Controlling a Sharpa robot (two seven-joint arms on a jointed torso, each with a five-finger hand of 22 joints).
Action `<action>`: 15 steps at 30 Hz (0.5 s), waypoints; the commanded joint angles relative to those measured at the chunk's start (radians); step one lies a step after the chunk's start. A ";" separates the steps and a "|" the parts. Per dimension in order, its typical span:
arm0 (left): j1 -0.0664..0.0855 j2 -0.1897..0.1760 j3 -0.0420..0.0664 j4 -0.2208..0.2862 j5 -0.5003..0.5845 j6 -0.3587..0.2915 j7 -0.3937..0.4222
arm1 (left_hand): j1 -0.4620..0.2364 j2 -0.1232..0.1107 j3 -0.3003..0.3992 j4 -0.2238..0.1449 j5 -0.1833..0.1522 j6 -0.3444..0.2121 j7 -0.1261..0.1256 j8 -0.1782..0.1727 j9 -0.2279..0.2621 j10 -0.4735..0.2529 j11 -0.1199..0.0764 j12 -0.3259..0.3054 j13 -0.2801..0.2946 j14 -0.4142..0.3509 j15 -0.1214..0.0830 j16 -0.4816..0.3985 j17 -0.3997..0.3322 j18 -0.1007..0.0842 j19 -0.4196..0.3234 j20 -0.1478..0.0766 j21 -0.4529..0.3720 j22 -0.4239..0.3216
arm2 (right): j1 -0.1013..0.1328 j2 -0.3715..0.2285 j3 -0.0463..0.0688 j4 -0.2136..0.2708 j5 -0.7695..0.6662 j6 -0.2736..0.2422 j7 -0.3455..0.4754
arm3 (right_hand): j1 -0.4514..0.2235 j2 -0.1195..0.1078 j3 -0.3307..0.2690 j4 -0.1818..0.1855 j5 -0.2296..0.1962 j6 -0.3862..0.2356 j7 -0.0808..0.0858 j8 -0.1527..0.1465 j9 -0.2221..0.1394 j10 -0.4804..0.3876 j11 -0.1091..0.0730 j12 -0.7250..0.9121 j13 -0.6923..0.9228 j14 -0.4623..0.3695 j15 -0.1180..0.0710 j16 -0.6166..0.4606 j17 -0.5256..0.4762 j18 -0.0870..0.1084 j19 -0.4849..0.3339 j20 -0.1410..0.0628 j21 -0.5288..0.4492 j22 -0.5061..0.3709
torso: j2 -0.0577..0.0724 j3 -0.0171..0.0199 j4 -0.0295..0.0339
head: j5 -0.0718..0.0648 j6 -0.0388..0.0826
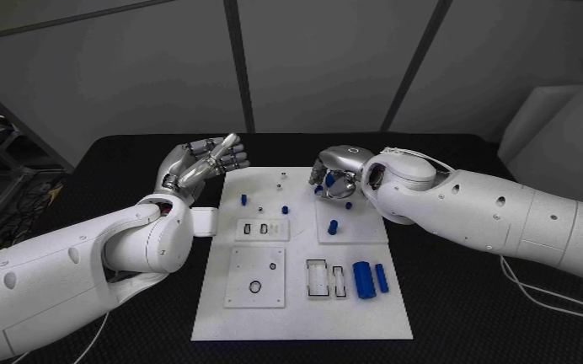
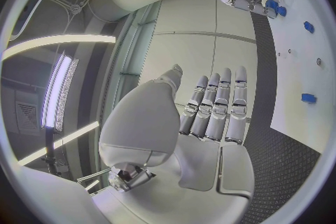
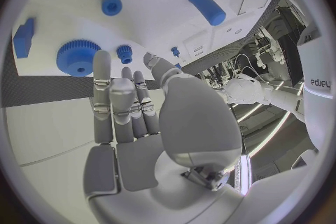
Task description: Assemble the parts on the task board
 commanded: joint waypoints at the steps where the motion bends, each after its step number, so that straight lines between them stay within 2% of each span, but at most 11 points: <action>1: 0.002 -0.001 0.001 0.003 -0.002 0.018 -0.001 | -0.006 0.008 0.000 -0.005 0.003 0.006 0.013 -0.007 -0.002 0.008 -0.001 -0.008 -0.001 0.005 0.004 -0.008 -0.002 0.006 0.006 0.000 0.000 -0.002 | 0.003 0.000 0.001 0.001 -0.046 0.034 -0.039 | 0.011 -0.004 -0.001 0.009 -0.002 -0.008 0.001 -0.001 0.001 -0.006 -0.002 0.001 0.001 0.035 0.003 0.028 0.030 0.007 0.010 0.002 0.024 0.027 | 0.008 -0.0007 0.0028 | -0.002 0.001; 5: 0.002 -0.002 0.001 0.003 -0.002 0.019 -0.003 | -0.006 0.008 0.000 -0.005 0.003 0.006 0.013 -0.007 -0.002 0.008 -0.001 -0.008 -0.001 0.005 0.004 -0.008 -0.002 0.006 0.006 0.000 0.000 -0.002 | 0.003 -0.002 0.001 0.003 -0.057 0.023 -0.048 | 0.015 -0.002 0.004 0.014 0.001 -0.007 0.000 0.000 0.001 -0.004 -0.002 0.001 0.001 0.034 0.003 0.056 0.059 0.003 0.014 0.003 0.047 0.054 | 0.011 0.0019 0.0012 | 0.000 0.001; 15: 0.002 -0.001 0.001 0.001 -0.002 0.024 -0.008 | -0.006 0.008 -0.001 -0.006 0.003 0.006 0.014 -0.008 -0.002 0.008 -0.001 -0.009 -0.001 0.005 0.004 -0.009 -0.002 0.006 0.006 0.000 -0.001 -0.002 | 0.004 -0.005 0.001 0.008 -0.065 0.001 -0.047 | 0.021 0.000 0.022 0.027 0.011 0.000 0.002 0.001 0.002 0.004 -0.003 0.002 0.001 0.037 0.002 0.120 0.127 -0.005 0.031 0.003 0.103 0.119 | 0.016 0.0031 0.0018 | -0.001 0.003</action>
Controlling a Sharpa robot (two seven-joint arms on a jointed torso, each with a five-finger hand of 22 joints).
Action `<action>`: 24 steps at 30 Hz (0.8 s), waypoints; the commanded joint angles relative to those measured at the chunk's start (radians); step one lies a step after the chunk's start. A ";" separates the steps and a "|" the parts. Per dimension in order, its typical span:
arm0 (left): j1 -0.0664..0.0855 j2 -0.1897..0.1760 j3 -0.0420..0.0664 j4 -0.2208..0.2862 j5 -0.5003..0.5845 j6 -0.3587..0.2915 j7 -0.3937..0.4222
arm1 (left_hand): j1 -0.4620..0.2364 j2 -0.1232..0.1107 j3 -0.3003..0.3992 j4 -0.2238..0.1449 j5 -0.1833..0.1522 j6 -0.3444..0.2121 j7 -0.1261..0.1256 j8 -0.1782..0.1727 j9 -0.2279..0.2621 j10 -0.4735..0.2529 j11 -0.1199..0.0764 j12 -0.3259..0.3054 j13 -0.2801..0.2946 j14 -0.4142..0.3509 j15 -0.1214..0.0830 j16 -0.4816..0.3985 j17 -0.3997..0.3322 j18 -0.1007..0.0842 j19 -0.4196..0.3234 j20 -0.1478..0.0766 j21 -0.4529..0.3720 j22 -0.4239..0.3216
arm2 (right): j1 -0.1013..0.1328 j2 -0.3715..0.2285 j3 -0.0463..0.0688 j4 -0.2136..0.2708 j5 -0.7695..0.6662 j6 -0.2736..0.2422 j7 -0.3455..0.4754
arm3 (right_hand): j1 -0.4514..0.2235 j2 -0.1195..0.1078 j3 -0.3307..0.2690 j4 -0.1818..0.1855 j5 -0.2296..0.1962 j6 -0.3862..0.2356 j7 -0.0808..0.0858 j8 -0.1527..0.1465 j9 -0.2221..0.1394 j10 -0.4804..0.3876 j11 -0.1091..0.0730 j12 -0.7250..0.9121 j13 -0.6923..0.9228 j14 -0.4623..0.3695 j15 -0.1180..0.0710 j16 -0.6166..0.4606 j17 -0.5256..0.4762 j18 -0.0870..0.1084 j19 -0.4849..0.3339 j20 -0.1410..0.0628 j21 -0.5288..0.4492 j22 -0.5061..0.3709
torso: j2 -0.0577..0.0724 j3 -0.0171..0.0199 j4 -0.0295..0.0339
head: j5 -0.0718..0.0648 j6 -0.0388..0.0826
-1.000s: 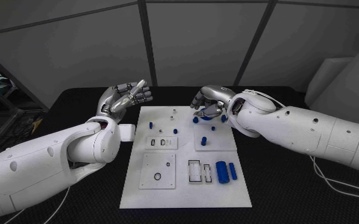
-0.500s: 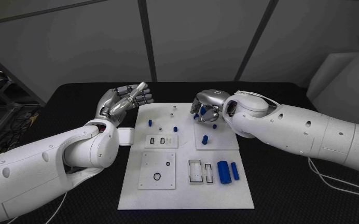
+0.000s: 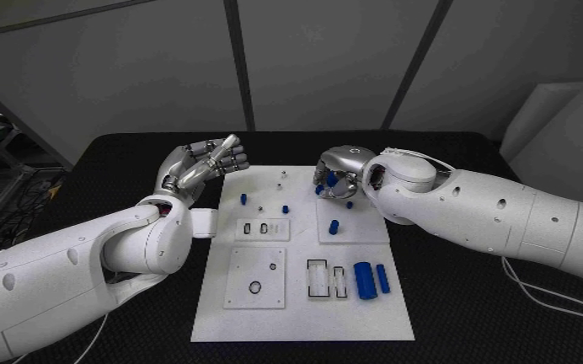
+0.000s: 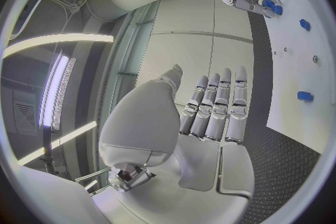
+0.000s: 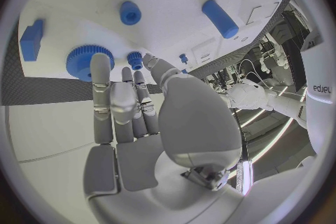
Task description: Assemble the parts on the task board
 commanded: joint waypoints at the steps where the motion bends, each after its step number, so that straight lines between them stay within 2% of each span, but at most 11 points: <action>1: 0.002 0.001 0.001 0.001 -0.003 0.018 -0.001 | -0.006 0.008 -0.001 -0.006 0.003 0.006 0.014 -0.003 -0.001 0.008 -0.001 -0.004 -0.001 0.005 0.004 -0.003 -0.001 0.006 0.006 0.000 -0.001 -0.001 | 0.002 0.000 0.001 0.004 -0.019 -0.008 -0.009 | 0.013 -0.001 0.008 0.007 0.005 0.002 0.002 0.001 0.001 0.006 -0.003 0.002 0.001 0.038 0.002 0.026 0.029 -0.005 0.012 0.000 0.025 0.029 | 0.003 0.0008 0.0005 | -0.001 0.000; 10: 0.002 0.003 0.001 0.000 -0.003 0.023 -0.005 | -0.006 0.009 -0.001 -0.006 0.003 0.007 0.014 -0.004 -0.001 0.008 -0.001 -0.005 -0.001 0.005 0.004 -0.004 -0.001 0.006 0.006 0.000 -0.001 -0.002 | 0.002 0.006 0.001 -0.001 -0.020 0.009 -0.008 | 0.019 0.001 0.045 0.022 -0.002 0.023 0.001 0.005 0.004 0.045 -0.010 0.010 0.004 0.044 -0.004 0.097 0.107 -0.018 0.041 -0.003 0.099 0.119 | 0.007 0.0014 -0.0006 | -0.001 0.000; 15: 0.002 0.003 0.001 0.000 -0.003 0.025 -0.007 | -0.006 0.009 -0.001 -0.006 0.003 0.007 0.014 -0.004 -0.001 0.008 -0.001 -0.005 -0.001 0.005 0.004 -0.004 -0.001 0.006 0.006 0.000 -0.001 -0.002 | 0.002 0.011 0.001 -0.005 -0.020 0.019 -0.009 | 0.023 0.006 0.064 0.029 -0.009 0.039 0.000 0.009 0.006 0.071 -0.016 0.014 0.005 0.045 -0.007 0.124 0.137 -0.023 0.053 -0.006 0.127 0.156 | 0.009 0.0017 0.0009 | -0.002 0.000; 24: 0.002 0.002 0.001 0.002 -0.003 0.030 -0.011 | -0.006 0.011 0.000 -0.009 0.003 0.007 0.014 -0.006 -0.002 0.008 -0.001 -0.007 -0.001 0.005 0.004 -0.007 -0.002 0.005 0.006 0.001 -0.002 -0.003 | 0.002 0.022 0.000 -0.019 -0.021 0.039 -0.018 | 0.041 0.012 0.103 0.030 -0.040 0.061 0.001 0.010 0.008 0.099 -0.019 0.010 0.005 0.047 -0.010 0.160 0.175 -0.029 0.064 -0.009 0.167 0.202 | 0.011 0.0024 0.0000 | 0.001 -0.003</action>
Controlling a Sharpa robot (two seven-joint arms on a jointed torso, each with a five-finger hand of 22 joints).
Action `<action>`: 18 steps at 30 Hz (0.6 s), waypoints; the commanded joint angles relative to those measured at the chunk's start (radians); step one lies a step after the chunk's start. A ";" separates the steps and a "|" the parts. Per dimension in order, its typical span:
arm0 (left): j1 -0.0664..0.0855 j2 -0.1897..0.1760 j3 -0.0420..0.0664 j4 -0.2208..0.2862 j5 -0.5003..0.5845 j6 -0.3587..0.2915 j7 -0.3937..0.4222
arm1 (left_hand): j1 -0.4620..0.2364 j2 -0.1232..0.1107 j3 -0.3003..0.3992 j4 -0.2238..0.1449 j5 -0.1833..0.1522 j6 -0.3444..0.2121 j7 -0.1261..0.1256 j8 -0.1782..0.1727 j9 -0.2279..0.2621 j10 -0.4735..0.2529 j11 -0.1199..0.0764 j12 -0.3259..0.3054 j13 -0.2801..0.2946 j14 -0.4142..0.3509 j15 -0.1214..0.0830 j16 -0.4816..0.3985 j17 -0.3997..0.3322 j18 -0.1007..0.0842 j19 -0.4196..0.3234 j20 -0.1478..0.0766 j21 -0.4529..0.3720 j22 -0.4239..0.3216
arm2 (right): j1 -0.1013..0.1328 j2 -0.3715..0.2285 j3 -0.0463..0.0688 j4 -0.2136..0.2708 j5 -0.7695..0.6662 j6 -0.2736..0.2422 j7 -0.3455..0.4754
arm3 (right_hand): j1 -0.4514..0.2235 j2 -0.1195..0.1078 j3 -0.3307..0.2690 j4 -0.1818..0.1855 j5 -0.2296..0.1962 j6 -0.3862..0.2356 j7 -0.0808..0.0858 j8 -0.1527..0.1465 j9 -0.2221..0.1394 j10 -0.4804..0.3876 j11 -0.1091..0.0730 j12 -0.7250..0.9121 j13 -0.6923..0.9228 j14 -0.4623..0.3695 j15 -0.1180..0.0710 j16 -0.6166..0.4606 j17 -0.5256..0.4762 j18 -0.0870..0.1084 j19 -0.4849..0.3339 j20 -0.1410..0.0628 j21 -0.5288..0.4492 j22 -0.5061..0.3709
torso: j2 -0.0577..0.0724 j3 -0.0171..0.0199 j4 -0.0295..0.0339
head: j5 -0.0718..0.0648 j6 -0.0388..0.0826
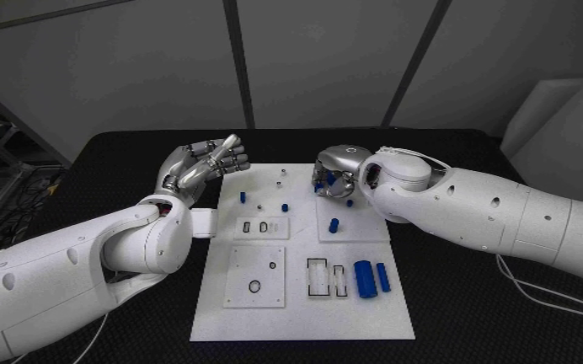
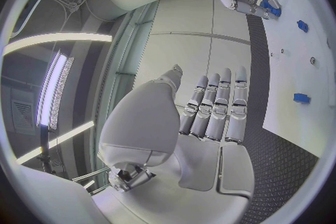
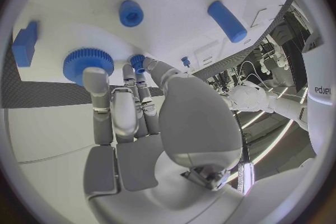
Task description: Assemble the parts on the task board
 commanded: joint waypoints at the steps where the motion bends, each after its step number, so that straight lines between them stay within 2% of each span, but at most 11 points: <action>1: 0.002 0.000 0.001 0.002 -0.003 0.018 -0.001 | -0.001 0.006 0.003 -0.006 0.003 0.008 0.014 -0.006 -0.001 0.008 -0.001 -0.004 -0.001 0.005 0.004 -0.007 -0.001 0.005 0.006 0.001 -0.002 -0.001 | 0.001 0.002 -0.001 -0.003 -0.011 0.021 -0.011 | 0.017 0.001 0.014 -0.002 -0.006 0.011 0.001 0.004 0.001 0.011 -0.001 0.002 0.001 0.043 -0.007 0.009 0.006 -0.013 0.007 0.001 0.009 0.006 | 0.002 0.0004 -0.0002 | 0.002 -0.001; 5: 0.002 -0.002 0.001 0.002 -0.003 0.018 -0.002 | -0.001 0.007 0.003 -0.007 0.003 0.008 0.014 -0.006 -0.001 0.009 0.000 -0.004 -0.001 0.005 0.004 -0.008 -0.002 0.005 0.006 0.001 -0.003 -0.002 | 0.001 0.003 -0.001 -0.003 -0.017 0.013 -0.015 | 0.026 0.002 0.025 -0.007 -0.010 0.015 0.002 0.004 0.001 0.017 -0.002 0.002 0.002 0.042 -0.008 0.014 0.009 -0.013 0.006 0.000 0.015 0.012 | 0.002 0.0016 -0.0015 | 0.003 -0.001; 12: 0.002 -0.004 0.001 0.002 -0.003 0.018 -0.003 | -0.001 0.008 0.003 -0.009 0.003 0.008 0.014 -0.008 -0.002 0.008 0.000 -0.006 -0.001 0.005 0.005 -0.010 -0.002 0.005 0.005 0.001 -0.004 -0.003 | 0.001 0.002 -0.001 0.000 -0.023 -0.015 -0.022 | 0.039 0.002 0.045 -0.016 -0.016 0.022 0.003 0.003 0.002 0.024 -0.001 -0.001 0.002 0.040 -0.008 0.020 0.013 -0.014 0.003 -0.001 0.027 0.023 | 0.002 0.0010 -0.0009 | 0.003 0.000; 18: 0.002 -0.007 0.001 0.003 -0.003 0.018 -0.003 | 0.000 0.008 0.003 -0.011 0.003 0.008 0.014 -0.009 -0.002 0.008 0.000 -0.008 -0.001 0.005 0.005 -0.012 -0.003 0.005 0.005 0.001 -0.004 -0.004 | 0.001 -0.006 0.000 0.026 -0.026 -0.110 -0.016 | 0.055 0.002 0.067 -0.030 -0.019 0.036 0.007 0.004 0.003 0.039 -0.002 -0.001 0.005 0.040 -0.009 0.030 0.023 -0.016 0.006 -0.001 0.047 0.045 | 0.003 0.0015 -0.0022 | 0.007 0.006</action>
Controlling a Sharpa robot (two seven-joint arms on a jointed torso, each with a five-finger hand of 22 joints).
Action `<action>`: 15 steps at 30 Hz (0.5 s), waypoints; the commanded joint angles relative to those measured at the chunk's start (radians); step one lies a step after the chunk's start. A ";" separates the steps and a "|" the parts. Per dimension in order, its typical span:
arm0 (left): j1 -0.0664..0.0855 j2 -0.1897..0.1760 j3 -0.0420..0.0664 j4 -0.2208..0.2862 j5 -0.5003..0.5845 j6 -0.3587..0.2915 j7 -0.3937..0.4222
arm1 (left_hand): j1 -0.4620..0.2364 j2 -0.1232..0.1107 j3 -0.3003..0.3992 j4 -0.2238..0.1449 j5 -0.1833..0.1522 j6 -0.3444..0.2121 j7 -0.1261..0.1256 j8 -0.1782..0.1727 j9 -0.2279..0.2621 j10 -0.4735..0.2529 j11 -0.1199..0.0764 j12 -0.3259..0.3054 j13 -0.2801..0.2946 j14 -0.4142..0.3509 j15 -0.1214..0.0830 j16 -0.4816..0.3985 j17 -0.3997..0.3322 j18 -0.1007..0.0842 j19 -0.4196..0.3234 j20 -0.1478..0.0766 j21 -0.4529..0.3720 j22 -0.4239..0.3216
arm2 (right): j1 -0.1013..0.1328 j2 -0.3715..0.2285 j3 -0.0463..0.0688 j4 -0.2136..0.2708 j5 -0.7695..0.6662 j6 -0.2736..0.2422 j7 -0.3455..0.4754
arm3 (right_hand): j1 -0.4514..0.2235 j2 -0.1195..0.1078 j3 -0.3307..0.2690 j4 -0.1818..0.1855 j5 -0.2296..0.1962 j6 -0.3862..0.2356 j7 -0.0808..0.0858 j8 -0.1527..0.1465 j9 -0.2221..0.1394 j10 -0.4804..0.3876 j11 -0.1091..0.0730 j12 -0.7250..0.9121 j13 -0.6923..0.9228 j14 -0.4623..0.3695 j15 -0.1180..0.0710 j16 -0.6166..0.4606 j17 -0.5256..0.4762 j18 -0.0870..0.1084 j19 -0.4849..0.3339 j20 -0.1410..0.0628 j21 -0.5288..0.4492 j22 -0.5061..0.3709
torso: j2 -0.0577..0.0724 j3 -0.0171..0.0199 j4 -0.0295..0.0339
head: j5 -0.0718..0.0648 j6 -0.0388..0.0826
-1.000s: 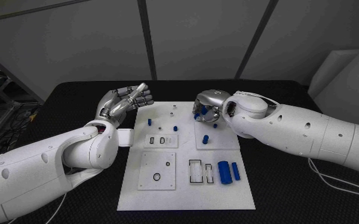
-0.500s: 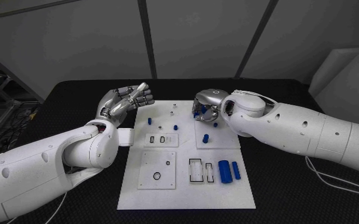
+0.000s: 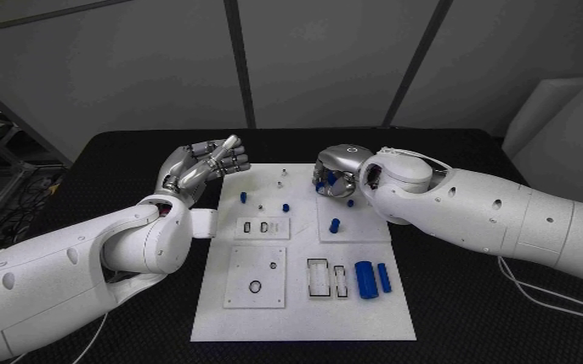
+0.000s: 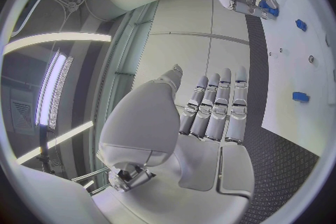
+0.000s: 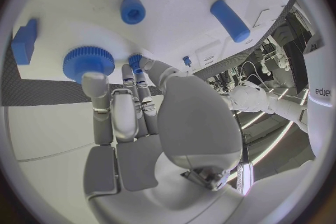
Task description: Assemble the parts on the task board
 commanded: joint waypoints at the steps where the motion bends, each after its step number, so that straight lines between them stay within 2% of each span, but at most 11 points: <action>1: 0.002 -0.002 0.001 0.003 -0.003 0.014 0.002 | 0.000 0.008 0.000 -0.008 0.003 0.008 0.014 -0.005 -0.001 0.008 0.000 -0.002 -0.002 0.005 0.005 -0.006 -0.001 0.005 0.005 0.001 -0.004 -0.002 | 0.002 -0.003 0.000 0.015 -0.013 -0.098 -0.005 | 0.014 0.000 0.010 -0.005 -0.008 0.008 0.000 0.005 0.001 0.015 -0.005 0.007 0.004 0.043 -0.005 0.008 0.001 -0.017 0.005 -0.002 0.007 0.005 | 0.001 -0.0001 -0.0011 | 0.003 0.005; 5: 0.002 -0.003 0.001 0.003 -0.003 0.014 0.002 | 0.000 0.008 0.000 -0.008 0.003 0.008 0.014 -0.005 -0.001 0.008 0.000 -0.002 -0.002 0.005 0.005 -0.006 -0.001 0.005 0.005 0.001 -0.004 -0.002 | 0.010 0.005 0.001 0.014 -0.013 -0.154 -0.004 | 0.016 -0.002 0.012 -0.008 -0.011 0.009 0.001 0.004 0.001 0.016 -0.005 0.006 0.005 0.043 -0.004 0.009 0.002 -0.017 0.005 -0.002 0.010 0.008 | 0.001 -0.0012 0.0006 | 0.002 0.010; 6: 0.002 -0.003 0.001 0.003 -0.003 0.014 0.002 | 0.000 0.008 0.000 -0.008 0.003 0.008 0.014 -0.005 -0.001 0.008 0.000 -0.002 -0.002 0.005 0.005 -0.006 -0.001 0.005 0.005 0.001 -0.004 -0.002 | 0.013 0.011 0.001 0.009 -0.013 -0.169 -0.004 | 0.016 -0.002 0.012 -0.008 -0.011 0.009 0.001 0.004 0.001 0.016 -0.005 0.006 0.005 0.043 -0.004 0.009 0.002 -0.017 0.005 -0.002 0.010 0.008 | 0.002 -0.0005 0.0007 | 0.002 0.011; 15: 0.002 -0.002 0.001 0.005 -0.003 0.015 0.001 | 0.001 0.009 0.000 -0.010 0.003 0.008 0.014 -0.006 -0.001 0.008 0.000 -0.003 -0.002 0.006 0.005 -0.007 -0.002 0.005 0.005 0.001 -0.005 -0.002 | 0.021 0.076 0.001 -0.052 -0.005 -0.224 0.005 | 0.016 -0.004 0.016 -0.009 -0.011 0.010 0.003 0.003 0.001 0.016 -0.003 0.005 0.004 0.043 -0.004 0.011 0.004 -0.018 0.004 -0.001 0.014 0.012 | 0.005 -0.0004 0.0037 | 0.006 0.013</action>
